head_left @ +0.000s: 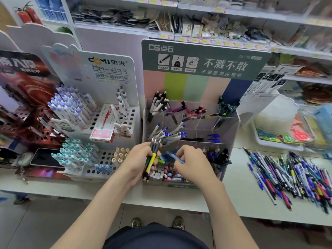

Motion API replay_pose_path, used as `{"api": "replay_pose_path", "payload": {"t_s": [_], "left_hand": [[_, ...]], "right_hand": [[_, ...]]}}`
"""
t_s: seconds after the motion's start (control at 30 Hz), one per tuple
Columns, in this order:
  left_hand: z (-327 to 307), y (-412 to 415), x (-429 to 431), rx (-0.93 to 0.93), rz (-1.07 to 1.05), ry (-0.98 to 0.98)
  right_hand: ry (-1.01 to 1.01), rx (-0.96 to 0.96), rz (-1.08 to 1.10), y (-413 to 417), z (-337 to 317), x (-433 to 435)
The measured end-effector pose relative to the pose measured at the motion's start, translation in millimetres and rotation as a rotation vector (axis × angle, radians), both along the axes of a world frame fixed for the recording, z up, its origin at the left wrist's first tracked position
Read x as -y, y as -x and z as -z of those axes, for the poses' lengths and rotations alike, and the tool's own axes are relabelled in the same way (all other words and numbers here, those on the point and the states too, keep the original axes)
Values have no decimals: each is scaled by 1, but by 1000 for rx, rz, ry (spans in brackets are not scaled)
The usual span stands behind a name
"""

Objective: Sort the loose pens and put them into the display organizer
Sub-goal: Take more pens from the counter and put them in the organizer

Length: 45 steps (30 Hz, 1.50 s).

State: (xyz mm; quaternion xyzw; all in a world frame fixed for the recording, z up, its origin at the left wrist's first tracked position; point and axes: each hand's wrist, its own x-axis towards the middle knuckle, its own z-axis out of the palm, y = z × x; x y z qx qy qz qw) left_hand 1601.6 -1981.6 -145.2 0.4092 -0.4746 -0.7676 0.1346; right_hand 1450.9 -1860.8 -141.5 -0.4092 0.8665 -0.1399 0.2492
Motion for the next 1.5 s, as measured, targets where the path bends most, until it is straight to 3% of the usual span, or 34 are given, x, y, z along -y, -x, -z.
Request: {"api": "replay_pose_path", "payload": {"t_s": [0.13,0.3,0.5,0.57,0.63,0.83,0.93,1.07,1.13,1.2,1.3,1.4,1.5], "left_hand": [[5,-4,1,-12,-5,30],[5,-10,-2,-90,-51,15],[-1,-10,-5,-111,-84,58],[-3,-11,-5,-102,-13,116],[-8,-10,-7,-104,90,158],[-28,10,-11,-151,344,253],[-41,24,-14,-157,400,266],[-48,44,-23,-127,457,342],[-48,54,-27,-98,418,375],[-48,65,-29,-51,367,390],[-49,83,-33,-7,325,355],[-50,99,-37,14,306,369],[-52,111,-39,10,283,357]], "right_hand": [[162,-54,57,-1,11,5],[561,-25,87,-7,14,9],[573,-214,-115,-13,31,16],[694,-92,-23,-15,19,15],[761,157,99,-17,2,13],[683,536,219,-2,-32,6],[776,579,291,12,-40,0],[1220,503,467,26,-60,-3],[1343,450,504,39,-72,-10],[1283,355,548,57,-77,-19],[931,11,587,93,-68,-30],[654,-97,572,119,-67,-38],[532,-258,508,136,-76,-45]]}}
